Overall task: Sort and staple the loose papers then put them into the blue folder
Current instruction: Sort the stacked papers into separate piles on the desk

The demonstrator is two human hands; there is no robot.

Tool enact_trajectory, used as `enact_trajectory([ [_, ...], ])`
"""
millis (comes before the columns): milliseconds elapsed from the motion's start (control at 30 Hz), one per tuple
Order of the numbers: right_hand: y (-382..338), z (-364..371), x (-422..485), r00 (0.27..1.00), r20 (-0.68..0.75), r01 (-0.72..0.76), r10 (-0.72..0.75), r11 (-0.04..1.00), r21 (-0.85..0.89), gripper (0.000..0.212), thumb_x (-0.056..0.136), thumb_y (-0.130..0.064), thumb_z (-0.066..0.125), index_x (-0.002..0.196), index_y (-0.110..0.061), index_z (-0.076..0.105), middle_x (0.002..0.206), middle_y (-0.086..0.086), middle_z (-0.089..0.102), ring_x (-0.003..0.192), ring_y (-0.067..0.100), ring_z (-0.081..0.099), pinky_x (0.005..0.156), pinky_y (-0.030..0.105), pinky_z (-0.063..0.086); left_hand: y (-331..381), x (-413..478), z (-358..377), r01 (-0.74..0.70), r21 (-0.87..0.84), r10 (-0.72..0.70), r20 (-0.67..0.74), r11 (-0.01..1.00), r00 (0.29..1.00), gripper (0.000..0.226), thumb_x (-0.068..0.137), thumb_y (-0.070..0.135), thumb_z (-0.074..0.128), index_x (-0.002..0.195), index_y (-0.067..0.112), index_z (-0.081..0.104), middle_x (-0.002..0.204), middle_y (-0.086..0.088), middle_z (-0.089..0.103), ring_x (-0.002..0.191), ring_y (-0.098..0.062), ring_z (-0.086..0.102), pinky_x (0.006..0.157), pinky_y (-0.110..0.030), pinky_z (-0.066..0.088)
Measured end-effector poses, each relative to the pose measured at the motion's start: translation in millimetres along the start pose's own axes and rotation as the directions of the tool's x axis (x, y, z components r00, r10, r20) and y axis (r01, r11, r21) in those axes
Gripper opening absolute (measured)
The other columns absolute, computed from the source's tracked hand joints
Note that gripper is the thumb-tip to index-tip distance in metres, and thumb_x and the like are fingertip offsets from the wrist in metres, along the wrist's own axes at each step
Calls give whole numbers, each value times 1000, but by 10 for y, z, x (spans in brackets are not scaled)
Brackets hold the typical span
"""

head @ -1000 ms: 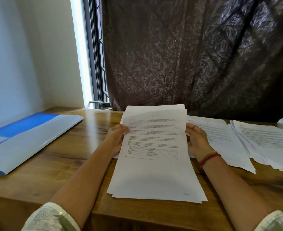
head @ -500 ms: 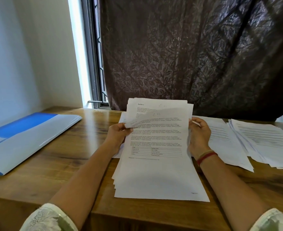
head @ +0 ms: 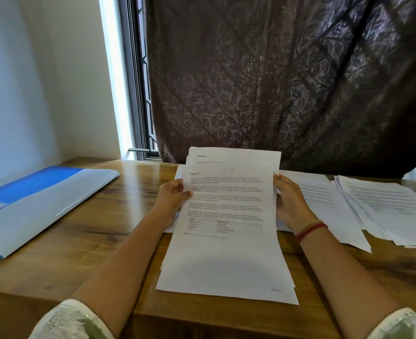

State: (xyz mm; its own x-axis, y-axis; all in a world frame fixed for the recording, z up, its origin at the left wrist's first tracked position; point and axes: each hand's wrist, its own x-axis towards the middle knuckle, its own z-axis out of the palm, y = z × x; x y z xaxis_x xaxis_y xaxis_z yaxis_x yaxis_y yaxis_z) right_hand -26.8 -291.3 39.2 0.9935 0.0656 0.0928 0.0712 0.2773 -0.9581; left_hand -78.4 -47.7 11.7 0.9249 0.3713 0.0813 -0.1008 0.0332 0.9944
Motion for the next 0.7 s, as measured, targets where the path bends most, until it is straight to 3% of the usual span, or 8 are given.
enact_trajectory([
  [100, 14, 43, -34, 1000, -7, -25, 24, 998, -60, 17, 94, -29, 60, 82, -17, 62, 83, 3, 66, 77, 20, 58, 78, 38, 48, 26, -35, 12, 39, -33, -40, -28, 999, 999, 17, 90, -4, 61, 92, 12, 64, 95, 1, 73, 84, -20, 71, 60, -33, 58],
  [167, 29, 61, -37, 1000, -18, -25, 24, 998, -63, 16, 95, -22, 57, 81, -17, 60, 83, 2, 64, 77, 19, 57, 76, 35, 48, 33, -52, 12, 58, -45, -60, -34, 997, 998, 17, 91, -4, 59, 92, 12, 63, 96, -1, 72, 83, -21, 71, 56, -32, 57],
  [267, 42, 66, -28, 999, -35, -29, 26, 997, -76, 19, 95, -15, 56, 76, -16, 60, 80, 5, 62, 73, 20, 56, 71, 34, 47, 35, -58, 20, 66, -35, -68, -38, 997, 997, 16, 91, -4, 59, 95, 12, 63, 99, -1, 71, 84, -21, 70, 57, -32, 56],
  [467, 69, 72, 13, 999, -53, -5, -4, 986, -168, 21, 89, -25, 60, 69, -19, 60, 77, 7, 64, 81, 31, 56, 76, 40, 45, 22, -46, 21, 66, -36, -68, -46, 997, 997, 10, 91, 1, 62, 93, 11, 63, 97, -1, 73, 81, -22, 71, 56, -32, 56],
  [567, 53, 81, 27, 998, -61, -2, -11, 979, -205, 19, 82, -31, 62, 67, -19, 59, 77, 9, 64, 78, 30, 57, 72, 38, 45, 6, -47, 7, 75, -1, -75, 11, 997, 997, 17, 90, 5, 65, 108, 7, 66, 105, -5, 74, 89, -26, 73, 71, -41, 60],
  [633, 81, 58, 39, 996, -81, 14, -31, 978, -209, 21, 87, -30, 64, 71, -16, 59, 76, 7, 64, 71, 23, 58, 66, 30, 47, -10, -53, 12, 66, 54, -67, 9, 996, 998, 24, 90, 4, 65, 113, 4, 66, 109, -9, 72, 95, -29, 71, 85, -49, 57],
  [700, 110, 14, 54, 982, -112, 113, -154, 944, -309, 25, 94, -27, 59, 76, -11, 58, 79, 7, 63, 70, 16, 55, 63, 23, 46, -25, -51, 9, 57, 68, -56, -7, 996, 998, 24, 89, 3, 65, 114, 3, 66, 109, -10, 72, 96, -31, 70, 89, -53, 55],
])
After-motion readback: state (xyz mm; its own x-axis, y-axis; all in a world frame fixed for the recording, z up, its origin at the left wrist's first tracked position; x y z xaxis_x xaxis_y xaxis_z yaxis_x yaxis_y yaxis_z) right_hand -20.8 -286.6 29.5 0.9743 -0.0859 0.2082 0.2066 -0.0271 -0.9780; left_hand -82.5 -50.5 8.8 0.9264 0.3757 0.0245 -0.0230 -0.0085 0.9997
